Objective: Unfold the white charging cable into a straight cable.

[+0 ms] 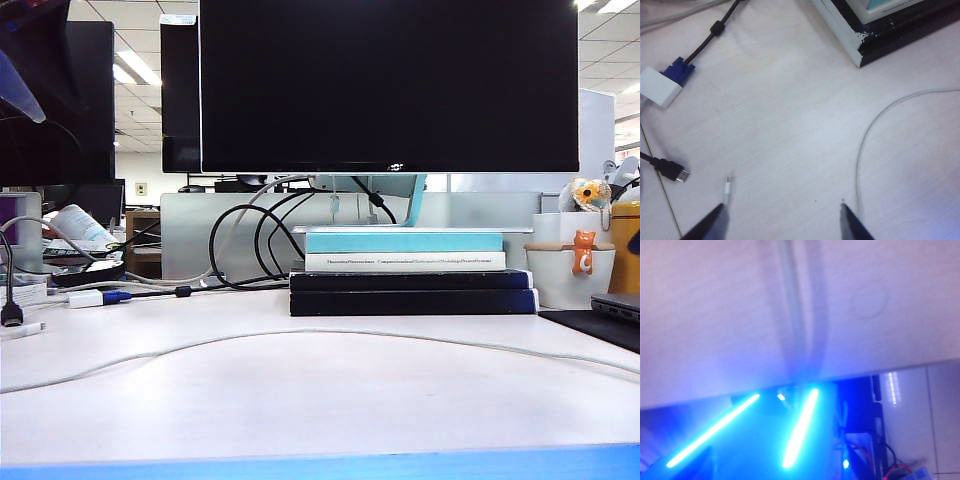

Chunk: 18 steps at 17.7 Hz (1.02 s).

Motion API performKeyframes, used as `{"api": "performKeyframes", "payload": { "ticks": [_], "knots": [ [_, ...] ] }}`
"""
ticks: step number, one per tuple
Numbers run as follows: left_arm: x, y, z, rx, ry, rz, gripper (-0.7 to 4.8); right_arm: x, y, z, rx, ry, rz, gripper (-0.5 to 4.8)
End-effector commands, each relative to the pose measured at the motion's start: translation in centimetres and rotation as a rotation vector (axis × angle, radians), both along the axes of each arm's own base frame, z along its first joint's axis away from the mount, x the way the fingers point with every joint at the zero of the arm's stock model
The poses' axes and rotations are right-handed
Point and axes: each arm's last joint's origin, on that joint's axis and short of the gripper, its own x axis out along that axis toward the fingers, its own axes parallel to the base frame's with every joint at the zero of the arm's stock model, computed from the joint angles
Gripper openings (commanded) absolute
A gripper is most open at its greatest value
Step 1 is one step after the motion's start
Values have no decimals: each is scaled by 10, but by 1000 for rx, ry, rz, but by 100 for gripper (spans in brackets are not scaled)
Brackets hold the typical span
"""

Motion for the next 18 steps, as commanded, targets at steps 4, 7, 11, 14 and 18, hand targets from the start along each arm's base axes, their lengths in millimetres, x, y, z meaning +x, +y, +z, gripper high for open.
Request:
{"api": "performKeyframes", "payload": {
  "ticks": [4, 7, 11, 14, 18],
  "knots": [
    [0, 0, 2, -1, -13, -6, 299, 15, 5, -14, -84, -19, 1, 117],
    [-1, 0, 2, -1, -9, -5, 299, 17, 5, -18, -117, -23, 22, 54],
    [-1, 0, 2, -1, -7, -6, 299, 18, 6, -18, -125, -32, 47, -6],
    [-1, 0, 2, -1, -6, -6, 299, 18, 5, -17, -136, -40, 51, -6],
    [-9, 1, 12, -6, -68, -7, 300, 18, 8, -1, -55, -49, 69, -6]
  ]
}}
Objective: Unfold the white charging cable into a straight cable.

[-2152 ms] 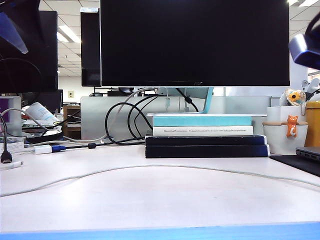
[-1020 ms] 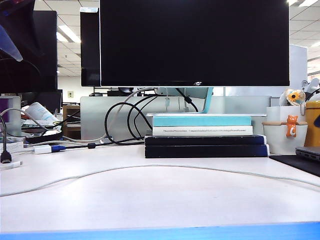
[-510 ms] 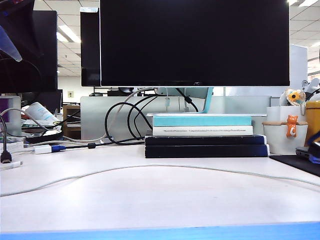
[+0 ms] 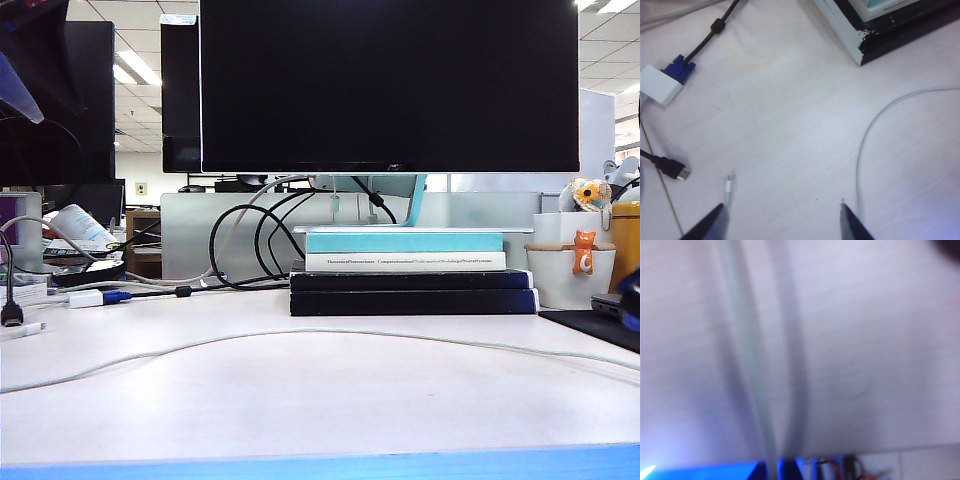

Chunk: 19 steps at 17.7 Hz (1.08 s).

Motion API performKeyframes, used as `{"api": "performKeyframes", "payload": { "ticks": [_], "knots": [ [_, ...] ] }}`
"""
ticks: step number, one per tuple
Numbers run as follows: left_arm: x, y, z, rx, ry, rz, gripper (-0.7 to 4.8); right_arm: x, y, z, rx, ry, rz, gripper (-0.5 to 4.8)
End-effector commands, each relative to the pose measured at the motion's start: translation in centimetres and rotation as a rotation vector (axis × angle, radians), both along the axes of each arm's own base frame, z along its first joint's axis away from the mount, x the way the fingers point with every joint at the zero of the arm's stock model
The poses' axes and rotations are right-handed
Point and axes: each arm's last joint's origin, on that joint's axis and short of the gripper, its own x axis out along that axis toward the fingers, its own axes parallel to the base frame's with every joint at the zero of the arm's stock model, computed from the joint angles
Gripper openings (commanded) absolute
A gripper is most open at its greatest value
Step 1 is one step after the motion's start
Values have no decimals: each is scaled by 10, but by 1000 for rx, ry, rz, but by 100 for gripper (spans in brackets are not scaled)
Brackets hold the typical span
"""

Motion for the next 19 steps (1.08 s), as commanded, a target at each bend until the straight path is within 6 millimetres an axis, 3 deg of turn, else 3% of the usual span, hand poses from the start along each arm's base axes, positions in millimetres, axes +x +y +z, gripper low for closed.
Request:
{"api": "performKeyframes", "payload": {
  "ticks": [1, 2, 4, 6, 9, 12, 17, 18, 19],
  "knots": [
    [-10, 1, 16, -13, -102, -6, 300, 2, 2, 28, 58, -70, 11, -6],
    [-12, 2, 19, -15, -127, -3, 300, -1, 2, 45, 48, -119, 18, -6],
    [-12, 2, 20, -13, -129, -1, 300, -10, 3, 59, 40, -102, 50, -6],
    [-13, 2, 19, -11, -122, 0, 300, -18, 4, 75, -101, -123, 78, -6],
    [-14, 2, 19, -18, -114, -4, 300, -11, 2, 102, -243, -275, 45, -6],
    [-14, 2, 18, -17, -101, -4, 300, 3, 5, 103, -345, -358, 54, -6],
    [-14, 2, 18, -17, -99, -4, 300, 51, 9, 84, -426, -390, 22, -4],
    [-15, 2, 18, -16, -98, -4, 300, 57, 8, 82, -424, -398, 6, 39],
    [-15, 2, 18, -16, -97, -3, 300, 61, 8, 81, -419, -413, -9, 179]
  ]
}}
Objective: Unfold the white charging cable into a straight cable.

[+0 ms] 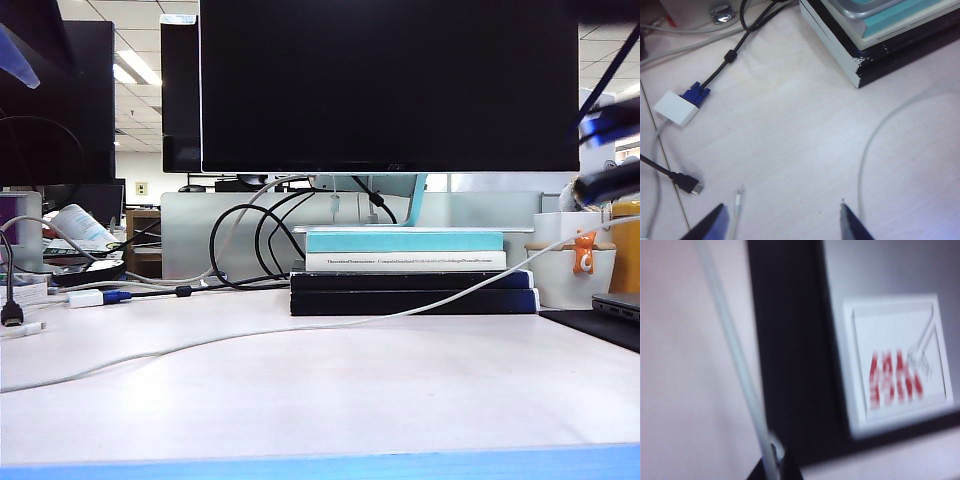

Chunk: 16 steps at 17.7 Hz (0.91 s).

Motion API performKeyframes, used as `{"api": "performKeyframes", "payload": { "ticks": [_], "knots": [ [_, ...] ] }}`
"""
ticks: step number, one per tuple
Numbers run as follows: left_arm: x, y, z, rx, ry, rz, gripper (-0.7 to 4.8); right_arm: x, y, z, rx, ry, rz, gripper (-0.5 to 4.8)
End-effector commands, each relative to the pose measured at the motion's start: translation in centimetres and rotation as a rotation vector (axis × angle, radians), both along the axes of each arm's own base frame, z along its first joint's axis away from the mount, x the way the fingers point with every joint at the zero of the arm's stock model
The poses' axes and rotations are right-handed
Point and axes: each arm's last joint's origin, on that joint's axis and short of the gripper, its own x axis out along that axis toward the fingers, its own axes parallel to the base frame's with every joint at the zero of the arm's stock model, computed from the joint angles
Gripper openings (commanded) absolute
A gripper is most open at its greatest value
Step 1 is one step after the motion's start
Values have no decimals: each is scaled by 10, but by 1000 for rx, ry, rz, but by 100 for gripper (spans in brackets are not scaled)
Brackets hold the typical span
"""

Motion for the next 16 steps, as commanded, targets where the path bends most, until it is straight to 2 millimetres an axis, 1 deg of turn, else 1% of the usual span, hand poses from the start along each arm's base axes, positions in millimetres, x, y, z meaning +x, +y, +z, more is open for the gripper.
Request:
{"api": "performKeyframes", "payload": {
  "ticks": [1, 2, 4, 7, 9, 11, 13, 16],
  "knots": [
    [-1, 0, 2, -3, -8, -3, 300, 13, 1, 4, 27, -89, -22, 312],
    [-1, 0, 2, -4, -9, -3, 300, 14, 1, 8, 21, -114, -29, 364],
    [-1, 0, 2, -4, -11, -3, 300, 18, 1, 22, -31, -163, -26, 364],
    [-2, 0, 9, -24, -73, 6, 301, 18, 1, 46, 21, -275, -33, 364],
    [-10, 2, 16, -32, -142, 6, 301, 12, -2, 61, 72, -377, -39, 363],
    [-19, 3, 19, -22, -188, 1, 300, 1, -7, 76, 112, -463, -43, 359],
    [-28, 8, 15, -34, -235, 28, 300, -12, -13, 90, 140, -543, -41, 359],
    [-42, 22, -6, -87, -256, 103, 300, -28, -21, 106, 169, -671, -22, 358]
  ]
}}
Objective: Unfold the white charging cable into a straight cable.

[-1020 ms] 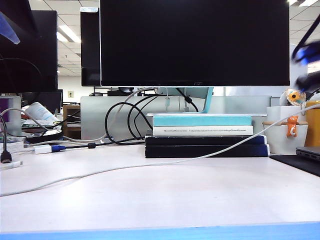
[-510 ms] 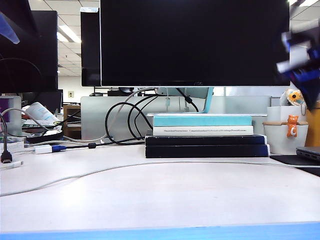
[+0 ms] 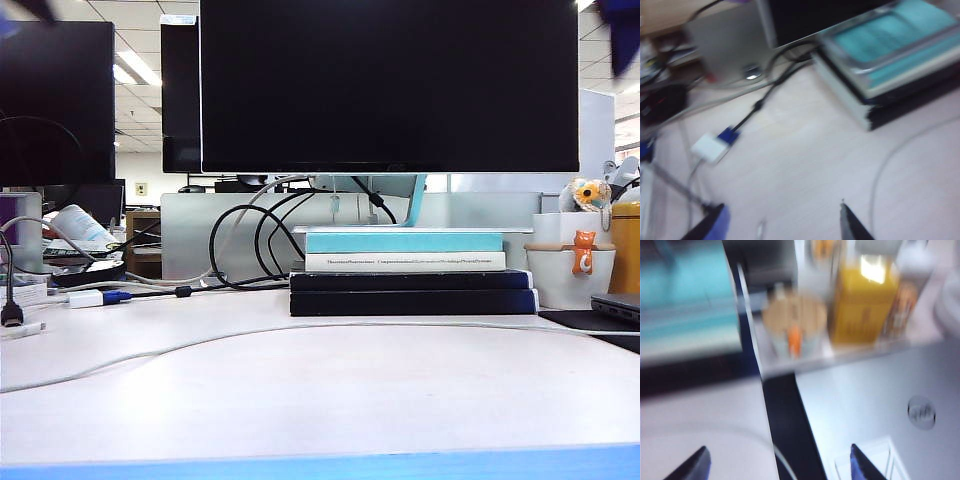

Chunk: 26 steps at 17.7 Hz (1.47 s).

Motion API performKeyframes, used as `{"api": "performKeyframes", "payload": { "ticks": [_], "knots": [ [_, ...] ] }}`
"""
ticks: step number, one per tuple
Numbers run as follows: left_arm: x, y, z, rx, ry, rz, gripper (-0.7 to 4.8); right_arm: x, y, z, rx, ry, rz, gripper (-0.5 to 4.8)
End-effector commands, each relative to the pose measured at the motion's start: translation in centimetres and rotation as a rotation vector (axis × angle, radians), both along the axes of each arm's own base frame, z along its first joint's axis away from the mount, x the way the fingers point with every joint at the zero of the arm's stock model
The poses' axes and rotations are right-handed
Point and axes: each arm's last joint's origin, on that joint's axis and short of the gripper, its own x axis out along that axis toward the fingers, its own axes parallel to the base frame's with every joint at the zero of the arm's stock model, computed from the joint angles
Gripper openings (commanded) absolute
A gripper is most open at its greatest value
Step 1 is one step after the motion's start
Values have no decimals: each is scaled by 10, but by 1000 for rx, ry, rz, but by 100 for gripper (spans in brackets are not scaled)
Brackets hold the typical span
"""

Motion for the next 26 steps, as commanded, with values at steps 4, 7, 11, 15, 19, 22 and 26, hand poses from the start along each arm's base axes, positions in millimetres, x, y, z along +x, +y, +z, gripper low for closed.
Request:
{"api": "performKeyframes", "payload": {
  "ticks": [4, 7, 11, 15, 19, 22, 26],
  "knots": [
    [-25, 26, -32, -107, -34, 100, 300, -20, -9, 16, 3, -190, 48, 295],
    [-41, 29, -35, -136, -146, 132, 299, -28, -11, 5, 17, -260, 137, 286],
    [-55, 28, -28, -131, -214, 136, 298, -38, -14, -13, 13, -363, 195, 179],
    [-64, 29, -39, -212, -351, 201, 271, -44, -10, -43, 48, -560, 429, 153],
    [-78, 30, -80, -238, -426, 280, 209, -43, -8, -82, 51, -581, 450, 31],
    [-83, 29, -109, -266, -440, 294, 142, -42, -8, -109, -10, -513, 463, 7],
    [-85, 30, -130, -303, -480, 303, 35, -43, -9, -130, -5, -516, 468, -1]
  ]
}}
